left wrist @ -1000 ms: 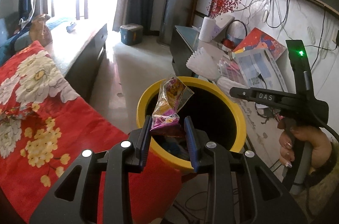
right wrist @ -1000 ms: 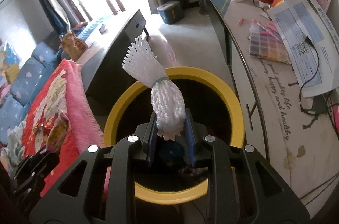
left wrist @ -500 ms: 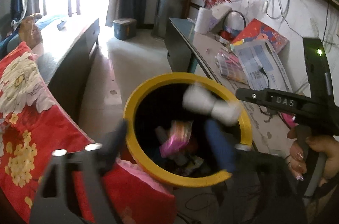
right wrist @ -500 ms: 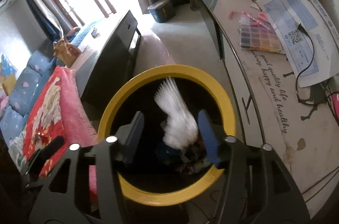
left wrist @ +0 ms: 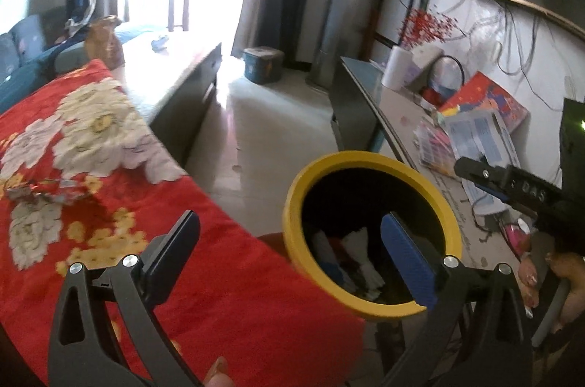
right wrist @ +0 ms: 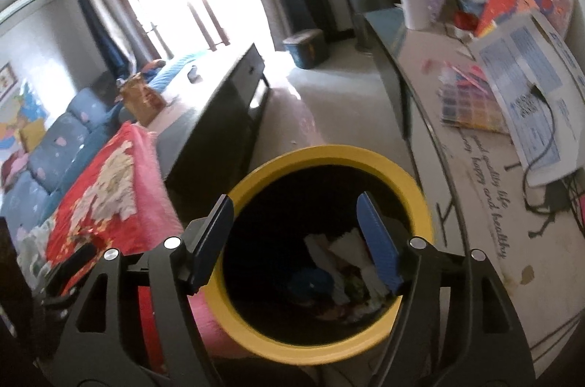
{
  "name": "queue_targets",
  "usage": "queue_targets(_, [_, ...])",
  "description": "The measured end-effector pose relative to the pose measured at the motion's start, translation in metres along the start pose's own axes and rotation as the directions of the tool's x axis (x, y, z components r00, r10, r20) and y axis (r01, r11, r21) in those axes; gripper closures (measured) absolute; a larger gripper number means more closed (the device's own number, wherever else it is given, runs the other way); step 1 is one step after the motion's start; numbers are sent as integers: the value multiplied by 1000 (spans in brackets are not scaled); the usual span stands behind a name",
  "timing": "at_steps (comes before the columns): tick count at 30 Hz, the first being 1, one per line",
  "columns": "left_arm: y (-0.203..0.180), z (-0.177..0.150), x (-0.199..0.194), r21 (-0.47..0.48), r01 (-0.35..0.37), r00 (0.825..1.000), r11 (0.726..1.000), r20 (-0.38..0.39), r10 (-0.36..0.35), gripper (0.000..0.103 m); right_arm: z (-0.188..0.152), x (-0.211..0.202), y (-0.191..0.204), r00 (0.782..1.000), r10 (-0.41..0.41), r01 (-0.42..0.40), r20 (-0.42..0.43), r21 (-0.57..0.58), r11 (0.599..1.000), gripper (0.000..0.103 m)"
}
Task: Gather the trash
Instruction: 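Move both tools back toward the bedspread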
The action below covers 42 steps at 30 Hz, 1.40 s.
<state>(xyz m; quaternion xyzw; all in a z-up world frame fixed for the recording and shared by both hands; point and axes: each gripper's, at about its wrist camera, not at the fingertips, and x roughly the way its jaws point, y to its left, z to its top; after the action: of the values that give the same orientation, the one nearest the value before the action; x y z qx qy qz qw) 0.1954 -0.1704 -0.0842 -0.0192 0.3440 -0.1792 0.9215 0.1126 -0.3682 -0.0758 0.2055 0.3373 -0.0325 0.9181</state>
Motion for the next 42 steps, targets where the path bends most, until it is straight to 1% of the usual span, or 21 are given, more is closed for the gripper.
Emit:
queue_targets(5, [21,7,-16,-40,-37,998,998,43,39,7,-4,0,25,998,55,-56,-4,-70,996,41])
queue_targets(12, [45,11,-35,-76,-90,992,993,86,96,7,-12,-2,60,992,126,-127,-14,-161,979,41])
queue_targets(15, [57,13,-41,-99,-111,987,989,102,121,7,-18,-3,75,988,150,-151,-23,-204,967,41])
queue_targets(21, [87,13,-51,-158,-147,980,977,113,166,7,-25,2,109,979,193,-204,-67,-283,937,41])
queue_targets(24, [105,11,-57,-193,-172,974,966,115,196,7,-30,7,131,971,219,-240,-97,-334,911,41])
queue_targets(28, [134,10,-65,-259,-208,963,943,114,244,7,-35,19,159,955,252,-295,-159,-379,877,41])
queue_targets(30, [153,8,-70,-300,-230,956,926,111,273,7,-37,25,172,947,265,-317,-181,-402,859,41])
queue_targets(32, [171,6,-75,-336,-254,947,907,106,304,7,-39,33,187,940,273,-337,-206,-433,836,44])
queue_targets(33, [178,5,-76,-347,-267,942,899,103,319,7,-42,38,197,932,282,-357,-226,-450,819,45])
queue_targets(35, [196,2,-80,-381,-289,934,878,91,346,7,-46,46,212,928,280,-368,-248,-476,799,47])
queue_targets(38, [216,-3,-81,-426,-306,927,852,71,369,7,-53,59,237,918,280,-391,-281,-519,760,48])
queue_targets(42, [241,-10,-80,-477,-307,926,823,48,373,7,-57,77,264,901,292,-428,-321,-544,722,48])
